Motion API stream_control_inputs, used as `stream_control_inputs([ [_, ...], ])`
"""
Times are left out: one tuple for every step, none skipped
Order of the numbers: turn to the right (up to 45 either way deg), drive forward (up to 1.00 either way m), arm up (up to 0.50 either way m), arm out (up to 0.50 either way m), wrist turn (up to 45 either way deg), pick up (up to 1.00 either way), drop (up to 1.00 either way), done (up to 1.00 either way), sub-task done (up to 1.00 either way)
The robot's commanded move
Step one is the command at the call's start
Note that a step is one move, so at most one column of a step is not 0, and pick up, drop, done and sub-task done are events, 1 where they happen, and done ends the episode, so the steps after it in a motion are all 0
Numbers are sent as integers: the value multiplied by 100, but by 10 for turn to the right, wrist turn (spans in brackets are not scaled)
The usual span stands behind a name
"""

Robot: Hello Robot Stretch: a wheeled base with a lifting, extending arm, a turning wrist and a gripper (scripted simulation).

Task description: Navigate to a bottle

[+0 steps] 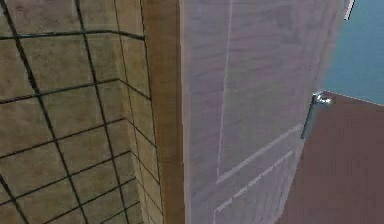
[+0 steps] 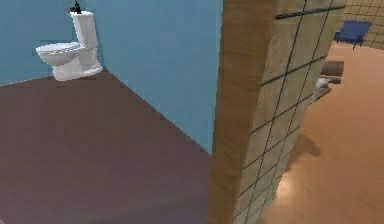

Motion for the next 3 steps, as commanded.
stream_control_inputs([
  [450, 0, 0, 0, 0, 0, 0, 0, 0],
  [30, 0, 0, 0, 0, 0, 0, 0, 0],
  [0, 100, 0, 0, 0, 0, 0, 0, 0],
])
